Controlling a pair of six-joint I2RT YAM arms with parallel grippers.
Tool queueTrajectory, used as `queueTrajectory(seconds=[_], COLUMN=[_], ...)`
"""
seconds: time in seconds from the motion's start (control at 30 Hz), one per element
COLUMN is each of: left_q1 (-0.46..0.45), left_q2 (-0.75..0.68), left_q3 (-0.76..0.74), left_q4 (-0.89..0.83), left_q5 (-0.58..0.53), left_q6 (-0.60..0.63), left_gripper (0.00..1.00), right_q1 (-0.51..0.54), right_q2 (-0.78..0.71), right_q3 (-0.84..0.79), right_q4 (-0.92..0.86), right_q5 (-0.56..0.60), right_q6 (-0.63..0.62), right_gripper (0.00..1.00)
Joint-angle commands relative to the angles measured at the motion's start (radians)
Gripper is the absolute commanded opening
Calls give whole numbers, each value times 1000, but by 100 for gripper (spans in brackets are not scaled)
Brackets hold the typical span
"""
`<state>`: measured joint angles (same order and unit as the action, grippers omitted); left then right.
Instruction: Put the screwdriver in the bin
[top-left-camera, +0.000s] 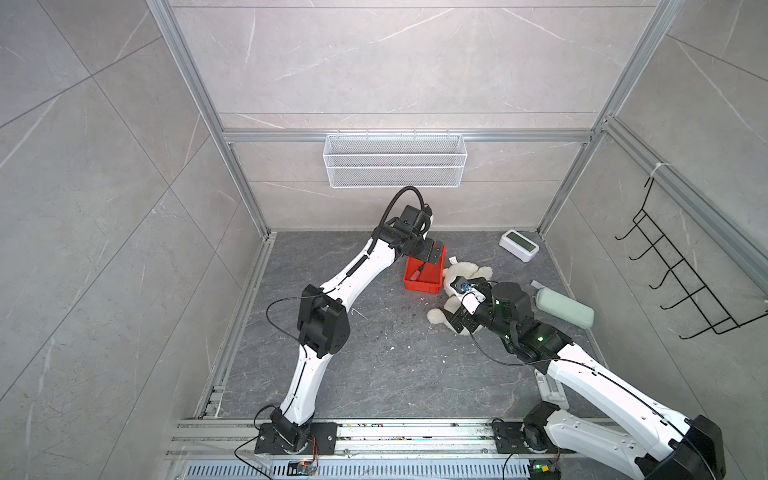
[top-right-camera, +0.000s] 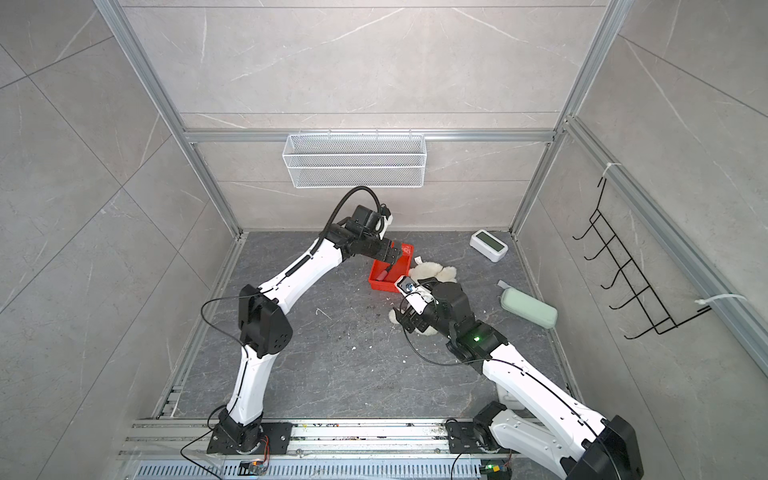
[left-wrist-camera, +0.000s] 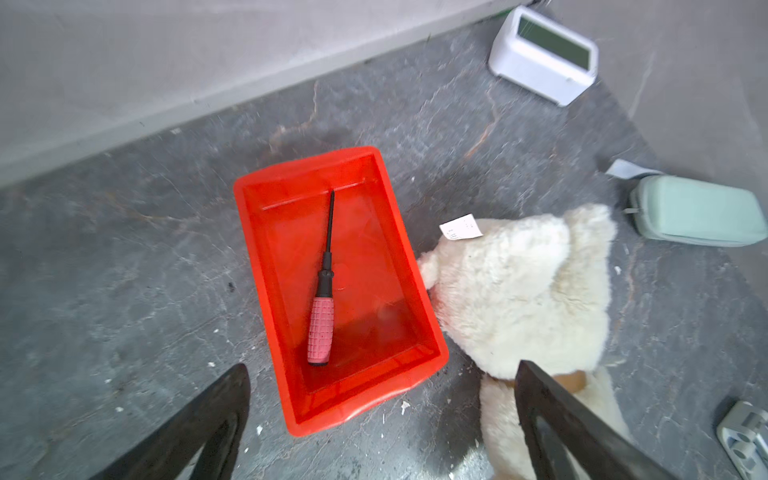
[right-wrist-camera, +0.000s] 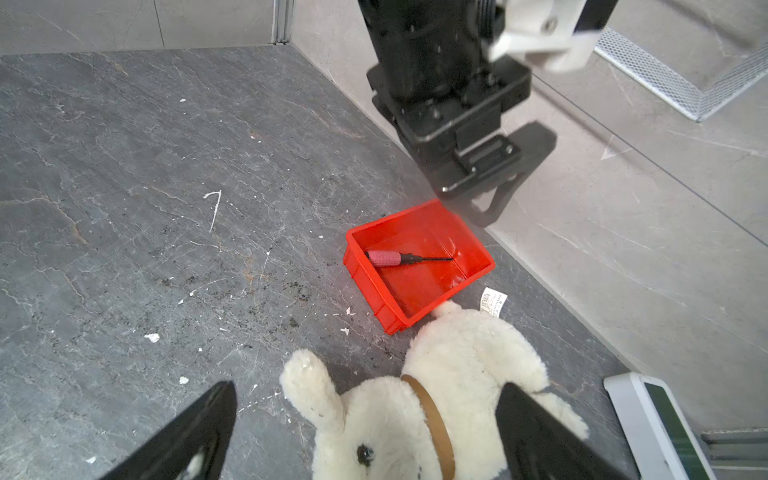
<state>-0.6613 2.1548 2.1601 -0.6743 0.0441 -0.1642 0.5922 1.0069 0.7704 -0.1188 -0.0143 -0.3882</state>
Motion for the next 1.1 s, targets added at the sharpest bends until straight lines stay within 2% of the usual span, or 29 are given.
queueTrajectory(seconds=[0.0, 0.23, 0.4, 0.53, 0.63, 0.77, 0.9, 1.0, 1.07], left_q1=[-5, -4, -2, 4, 27, 119, 232, 335, 417], left_q2=[-150, -461, -634, -749, -817, -901, -1028, -1137, -1203], left_q3=[-128, -547, -826, -1037, -1190, -1357, -1544, -1667, -1740], left_q4=[101, 347, 478, 591, 683, 731, 829, 879, 915], left_q5=[-50, -148, -293, -432, -465, -461, -458, -421, -388], left_q6=[37, 87, 149, 202, 257, 250, 253, 295, 306], left_gripper=[100, 100, 100, 100, 100, 100, 100, 100, 100], right_q1=[-9, -20, -49, -86, -110, -157, -199, -235, -256], right_q2=[-24, -33, -45, -76, -98, -116, -119, -102, -77], right_q3=[23, 2, -49, -116, -169, -252, -312, -356, -381], right_q4=[23, 85, 142, 224, 273, 361, 400, 454, 499], right_q5=[-11, -16, 21, 94, 179, 290, 338, 376, 442], right_q6=[32, 99, 168, 226, 239, 263, 258, 249, 274], right_gripper=[99, 99, 99, 99, 99, 99, 99, 99, 99])
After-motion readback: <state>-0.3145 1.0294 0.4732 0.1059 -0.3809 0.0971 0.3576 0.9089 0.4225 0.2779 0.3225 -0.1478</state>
